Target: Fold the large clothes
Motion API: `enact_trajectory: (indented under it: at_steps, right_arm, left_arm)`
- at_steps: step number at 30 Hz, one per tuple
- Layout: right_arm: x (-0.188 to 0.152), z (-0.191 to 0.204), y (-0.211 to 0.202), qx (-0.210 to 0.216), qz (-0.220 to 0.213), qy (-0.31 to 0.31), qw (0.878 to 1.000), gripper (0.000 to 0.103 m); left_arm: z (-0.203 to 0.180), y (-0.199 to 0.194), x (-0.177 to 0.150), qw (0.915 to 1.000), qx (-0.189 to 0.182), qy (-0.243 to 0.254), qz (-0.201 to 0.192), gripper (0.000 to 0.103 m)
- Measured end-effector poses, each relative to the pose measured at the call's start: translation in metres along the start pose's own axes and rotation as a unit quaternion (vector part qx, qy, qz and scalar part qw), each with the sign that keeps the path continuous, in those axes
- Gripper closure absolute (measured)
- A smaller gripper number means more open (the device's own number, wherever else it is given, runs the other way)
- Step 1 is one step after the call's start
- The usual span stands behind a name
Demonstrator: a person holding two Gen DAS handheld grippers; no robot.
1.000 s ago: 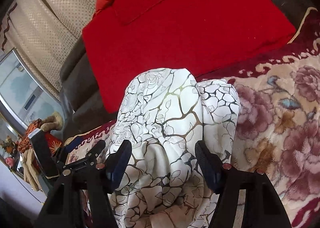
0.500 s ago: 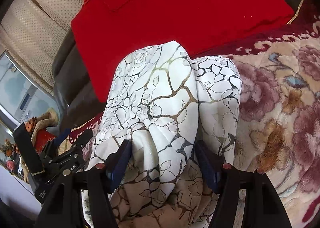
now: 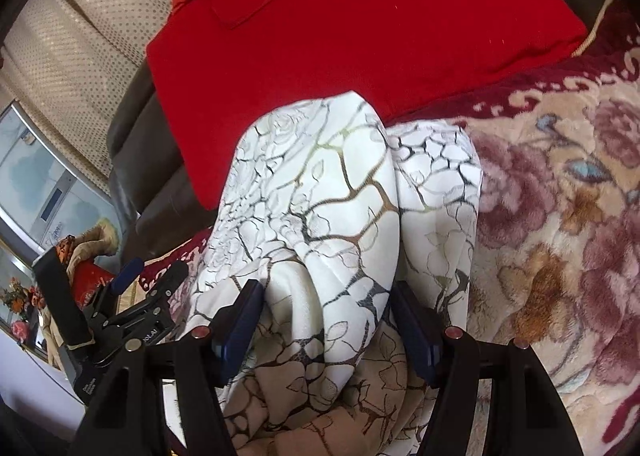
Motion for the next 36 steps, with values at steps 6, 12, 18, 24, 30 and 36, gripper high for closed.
enact_trajectory:
  at_steps: [6,12,18,24,30,36]
  right_arm:
    - [0.007,0.008,-0.008,0.004,-0.017,-0.010,1.000,0.033]
    - [-0.001,0.008,0.010,-0.007,0.008,-0.018,1.000,0.033]
    - [-0.001,0.004,0.008,-0.001,0.015,-0.010,1.000,0.033]
    - [0.017,0.006,-0.017,-0.003,-0.026,-0.017,1.000,0.033]
    - [0.045,0.010,0.004,-0.027,-0.032,-0.017,0.999,0.033]
    - [0.038,-0.005,0.052,-0.042,0.041,0.002,0.998,0.033]
  left_arm:
    - [0.005,0.001,0.000,1.0000,0.004,-0.007,-0.001,0.010]
    - [0.007,0.003,0.000,0.9999,0.008,-0.011,-0.001,0.010]
    - [0.009,0.004,-0.001,0.9998,0.011,-0.015,0.000,0.010]
    - [0.012,0.005,0.000,0.9997,0.014,-0.020,0.001,0.010]
    - [0.013,0.010,-0.002,0.9996,0.013,-0.023,0.008,0.010]
    - [0.012,0.027,-0.012,0.9989,0.005,-0.021,0.041,0.010]
Point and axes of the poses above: each gripper's, at about its wrist camera, not at the fingertips, and y roughly the way its jaws point, z to its left, x to its top, the point moved 7 cm from there along y, roughly the way its jaws point, and after that the axes turned 8 degrees about -x, right-handed, at the moved point
